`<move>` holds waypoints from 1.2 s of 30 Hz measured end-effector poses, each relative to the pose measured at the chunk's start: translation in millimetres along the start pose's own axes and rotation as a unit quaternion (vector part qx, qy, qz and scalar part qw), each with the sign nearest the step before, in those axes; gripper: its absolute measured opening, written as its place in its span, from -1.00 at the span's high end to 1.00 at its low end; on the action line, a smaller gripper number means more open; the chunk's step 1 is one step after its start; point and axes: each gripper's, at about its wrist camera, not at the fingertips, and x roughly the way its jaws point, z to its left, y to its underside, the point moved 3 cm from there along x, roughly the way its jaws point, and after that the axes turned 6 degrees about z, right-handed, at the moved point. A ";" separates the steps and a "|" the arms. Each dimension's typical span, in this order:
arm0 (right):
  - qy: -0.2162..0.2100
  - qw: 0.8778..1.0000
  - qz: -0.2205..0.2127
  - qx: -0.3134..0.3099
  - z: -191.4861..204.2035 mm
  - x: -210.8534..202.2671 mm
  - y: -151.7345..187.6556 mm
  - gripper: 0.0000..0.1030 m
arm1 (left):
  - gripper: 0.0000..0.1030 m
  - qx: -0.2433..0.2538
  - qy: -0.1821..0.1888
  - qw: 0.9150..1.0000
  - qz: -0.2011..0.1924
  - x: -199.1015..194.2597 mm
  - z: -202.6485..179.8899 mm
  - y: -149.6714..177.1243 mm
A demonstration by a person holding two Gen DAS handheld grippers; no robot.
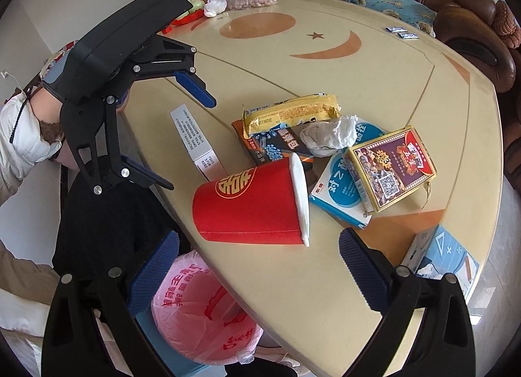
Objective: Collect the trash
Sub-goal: 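Move both tools toward the red cup and white medicine box on the table, then grasp the white medicine box with the left tool while the right tool grasps the red cup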
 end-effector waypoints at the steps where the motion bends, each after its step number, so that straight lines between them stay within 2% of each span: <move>1: -0.004 1.000 0.002 -0.002 -1.4 2.5 -1.3 -0.88 | -0.90 0.004 0.004 1.000 0.003 2.0 0.1 0.4; 7: -0.030 0.999 0.014 -0.011 -5.8 16.3 -10.6 -0.87 | -0.90 0.003 0.035 0.999 0.015 14.8 2.5 2.0; 9: -0.033 0.999 0.019 -0.020 -4.5 20.9 -13.0 -0.76 | -0.90 0.004 0.040 0.999 0.015 15.8 3.0 2.2; 11: -0.032 0.999 0.024 -0.026 -2.8 24.8 -14.5 -0.45 | -0.90 0.006 0.043 0.999 0.015 16.3 3.4 2.1; 13: -0.036 0.999 0.028 -0.026 -1.8 29.2 -16.5 -0.34 | -0.88 0.005 0.048 0.999 0.014 16.4 4.0 1.7; 15: -0.044 0.998 0.028 -0.023 -0.2 30.8 -17.2 -0.29 | -0.70 0.001 0.052 0.999 0.010 16.2 6.0 0.8; 17: -0.047 0.998 0.027 -0.018 2.1 30.3 -19.1 -0.12 | -0.59 -0.009 0.057 0.998 0.013 17.0 8.9 -1.3; 21: -0.051 0.999 0.016 -0.002 2.2 27.2 -19.8 0.03 | -0.30 -0.016 0.057 0.998 0.019 19.2 9.6 -1.6; 27: -0.074 0.997 0.007 0.024 7.1 23.3 -13.6 0.25 | -0.05 -0.016 0.050 0.998 0.028 21.8 2.8 0.9; 29: -0.076 0.997 0.006 0.031 10.0 22.5 -13.3 0.33 | 0.18 -0.023 0.052 0.998 0.034 26.5 -1.1 3.6; 33: -0.073 0.996 0.008 0.042 16.7 23.2 -13.8 0.40 | 0.32 -0.047 0.051 0.997 0.042 28.7 1.2 5.7; 36: -0.068 0.997 0.009 0.045 21.6 22.6 -12.0 0.65 | 0.48 -0.066 0.070 0.994 0.044 28.8 1.1 8.4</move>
